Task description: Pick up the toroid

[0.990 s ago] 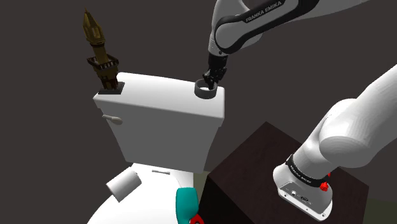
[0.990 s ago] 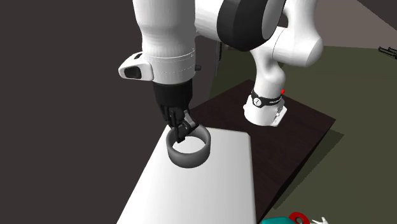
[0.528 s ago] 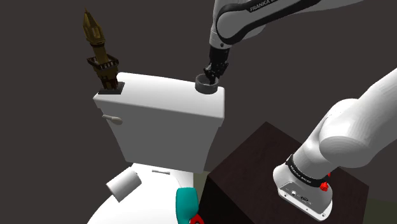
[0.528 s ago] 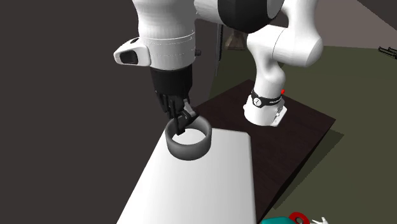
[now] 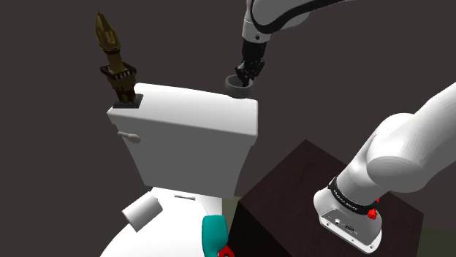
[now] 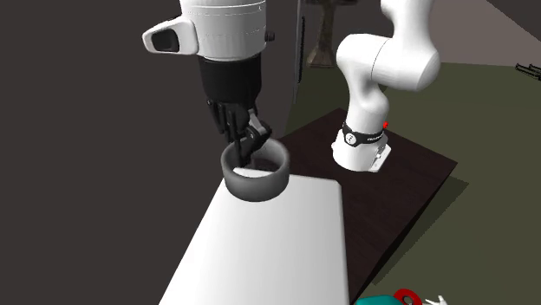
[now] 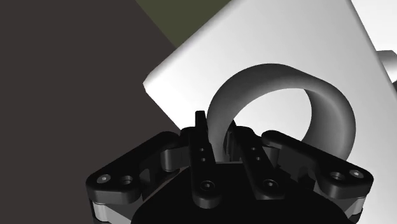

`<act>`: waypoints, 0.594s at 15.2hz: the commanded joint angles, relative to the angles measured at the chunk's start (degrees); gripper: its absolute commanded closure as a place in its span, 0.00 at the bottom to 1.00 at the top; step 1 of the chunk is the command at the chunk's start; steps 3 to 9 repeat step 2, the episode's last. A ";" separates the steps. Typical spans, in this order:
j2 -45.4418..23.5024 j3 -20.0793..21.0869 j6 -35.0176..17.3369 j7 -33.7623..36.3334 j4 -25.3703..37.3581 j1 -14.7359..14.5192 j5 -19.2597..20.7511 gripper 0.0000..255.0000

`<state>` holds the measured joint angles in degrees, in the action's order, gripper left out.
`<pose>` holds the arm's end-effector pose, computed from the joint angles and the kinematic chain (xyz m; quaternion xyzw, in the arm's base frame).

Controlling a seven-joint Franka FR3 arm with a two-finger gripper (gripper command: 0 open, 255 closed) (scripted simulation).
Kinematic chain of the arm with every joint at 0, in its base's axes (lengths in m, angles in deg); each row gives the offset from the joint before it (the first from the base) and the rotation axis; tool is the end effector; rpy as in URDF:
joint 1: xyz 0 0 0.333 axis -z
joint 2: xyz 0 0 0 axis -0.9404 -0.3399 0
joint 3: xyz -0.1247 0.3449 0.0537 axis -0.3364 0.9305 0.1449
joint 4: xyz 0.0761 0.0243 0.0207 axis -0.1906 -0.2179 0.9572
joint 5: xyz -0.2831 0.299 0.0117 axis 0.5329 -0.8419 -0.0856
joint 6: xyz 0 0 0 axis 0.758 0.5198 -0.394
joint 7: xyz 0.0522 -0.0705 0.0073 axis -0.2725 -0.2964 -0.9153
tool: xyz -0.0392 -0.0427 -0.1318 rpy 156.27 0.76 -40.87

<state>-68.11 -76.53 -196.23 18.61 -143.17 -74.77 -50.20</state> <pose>0.4780 0.0278 0.4605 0.9999 -0.0103 -0.0002 0.0006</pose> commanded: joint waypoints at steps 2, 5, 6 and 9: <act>0.46 -0.01 1.11 -0.01 0.66 0.01 0.00 1.00; 0.46 -0.01 1.11 -0.01 0.66 0.01 0.00 1.00; 0.46 -0.01 1.11 -0.01 0.66 0.01 0.00 1.00; 0.46 -0.01 1.11 -0.01 0.66 0.01 0.00 1.00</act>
